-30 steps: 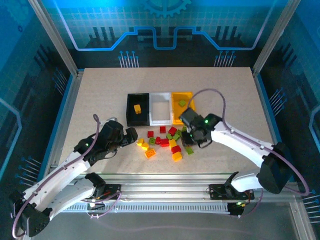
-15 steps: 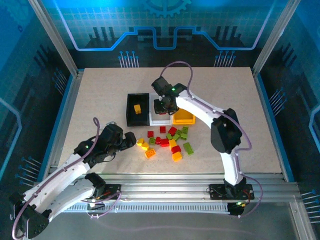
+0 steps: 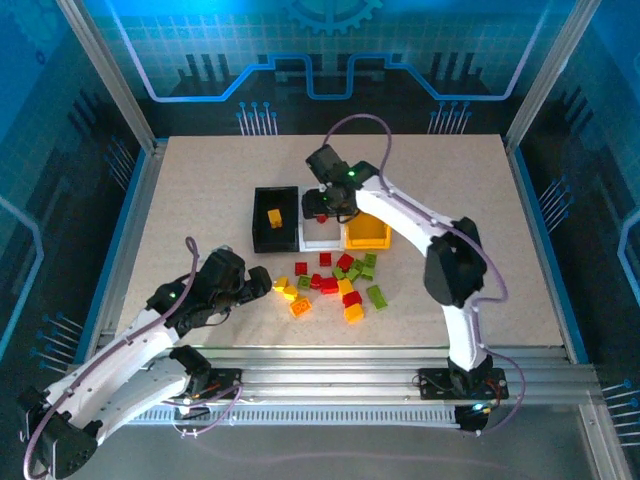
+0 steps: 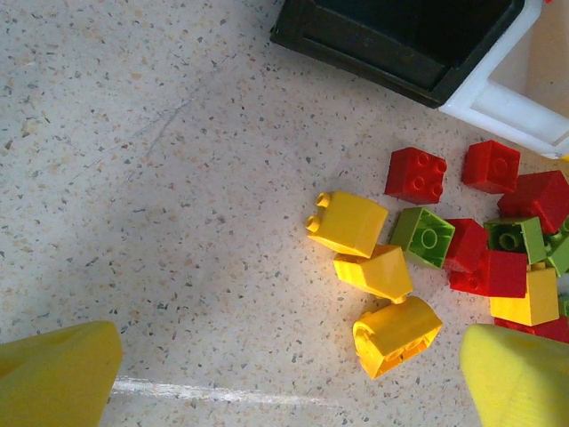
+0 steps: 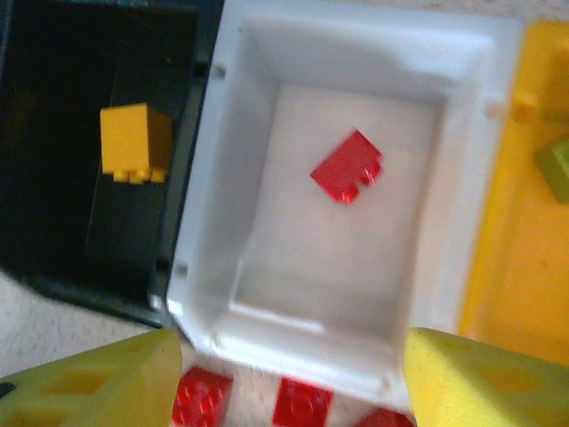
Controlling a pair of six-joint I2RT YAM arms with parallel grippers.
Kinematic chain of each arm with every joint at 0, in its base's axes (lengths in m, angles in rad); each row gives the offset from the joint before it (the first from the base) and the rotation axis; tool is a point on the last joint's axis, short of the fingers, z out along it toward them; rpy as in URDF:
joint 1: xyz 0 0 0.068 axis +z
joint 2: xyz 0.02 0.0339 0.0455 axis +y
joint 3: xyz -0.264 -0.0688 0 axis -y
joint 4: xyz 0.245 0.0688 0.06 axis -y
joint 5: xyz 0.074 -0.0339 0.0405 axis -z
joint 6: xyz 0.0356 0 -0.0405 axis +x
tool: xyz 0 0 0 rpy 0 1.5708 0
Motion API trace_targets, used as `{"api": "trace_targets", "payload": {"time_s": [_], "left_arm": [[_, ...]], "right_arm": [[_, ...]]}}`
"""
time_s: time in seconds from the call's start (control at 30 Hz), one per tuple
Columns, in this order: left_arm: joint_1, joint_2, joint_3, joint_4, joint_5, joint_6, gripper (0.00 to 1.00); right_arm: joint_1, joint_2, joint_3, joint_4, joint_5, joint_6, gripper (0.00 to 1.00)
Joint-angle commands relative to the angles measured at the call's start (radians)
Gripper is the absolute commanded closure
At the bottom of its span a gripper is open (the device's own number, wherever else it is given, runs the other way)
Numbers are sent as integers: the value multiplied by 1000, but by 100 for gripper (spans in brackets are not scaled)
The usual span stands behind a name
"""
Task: Sort the legos into containers by color
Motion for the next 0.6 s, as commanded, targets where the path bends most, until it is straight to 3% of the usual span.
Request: {"api": "trace_targets", "payload": {"time_s": [0.0,0.27,0.4,0.57], "left_arm": [[1,-13,-13,-16,19,-17,1],[4,3,-69,36,46,-69,1],[5,8,-78,48,51,-79,1],[5,20,-79,48,49,-80,1]], "right_arm": [[-15,-187,-173,29,-7,25,32],[-30,-502,-708,31,-18,69,31],[-31,-518,-851,67,-56,61,29],[-8,-438,-864,106,-47,27,30]]}}
